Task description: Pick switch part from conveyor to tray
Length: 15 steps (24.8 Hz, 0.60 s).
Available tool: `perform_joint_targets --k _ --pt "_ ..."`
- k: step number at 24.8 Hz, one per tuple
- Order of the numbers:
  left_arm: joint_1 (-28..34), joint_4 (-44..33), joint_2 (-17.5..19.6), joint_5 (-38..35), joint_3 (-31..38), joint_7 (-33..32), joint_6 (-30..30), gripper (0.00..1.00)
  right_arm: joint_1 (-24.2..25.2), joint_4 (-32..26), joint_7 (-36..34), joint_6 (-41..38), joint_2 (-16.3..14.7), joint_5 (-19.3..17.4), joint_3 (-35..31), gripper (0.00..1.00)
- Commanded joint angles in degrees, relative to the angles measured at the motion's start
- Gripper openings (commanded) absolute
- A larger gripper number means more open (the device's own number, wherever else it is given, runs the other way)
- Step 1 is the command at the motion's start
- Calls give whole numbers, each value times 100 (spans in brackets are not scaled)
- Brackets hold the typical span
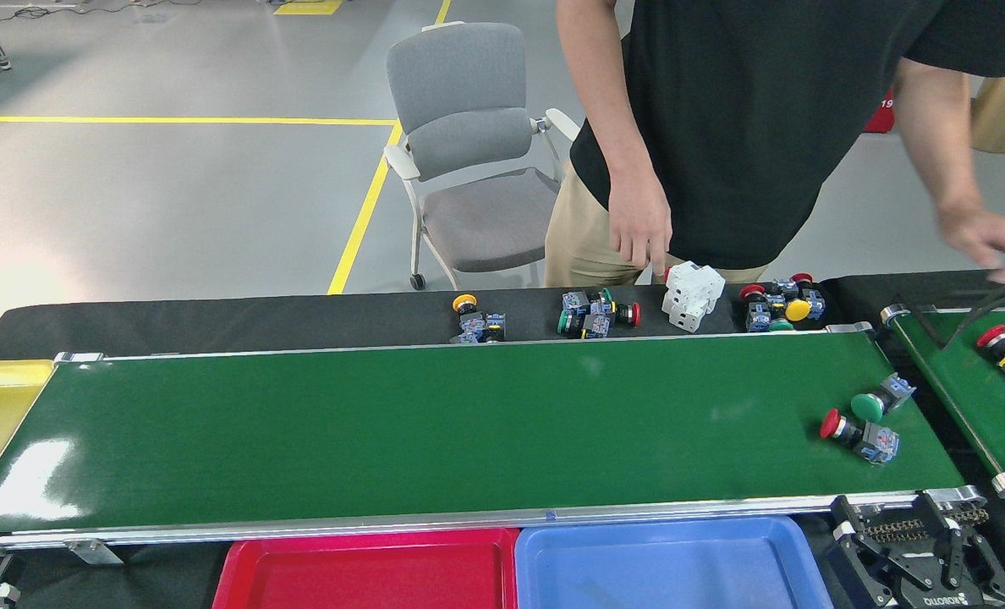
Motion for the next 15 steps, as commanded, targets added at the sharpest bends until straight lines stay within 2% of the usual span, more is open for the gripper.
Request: perform_joint_targets --k 1,15 --pt "-37 -47 67 28 41 37 -10 100 -13 -82 9 -33 -25 -8 -44 99" --pt "-20 -47 67 28 6 37 -10 100 -13 -56 -18 -42 19 -8 -27 99"
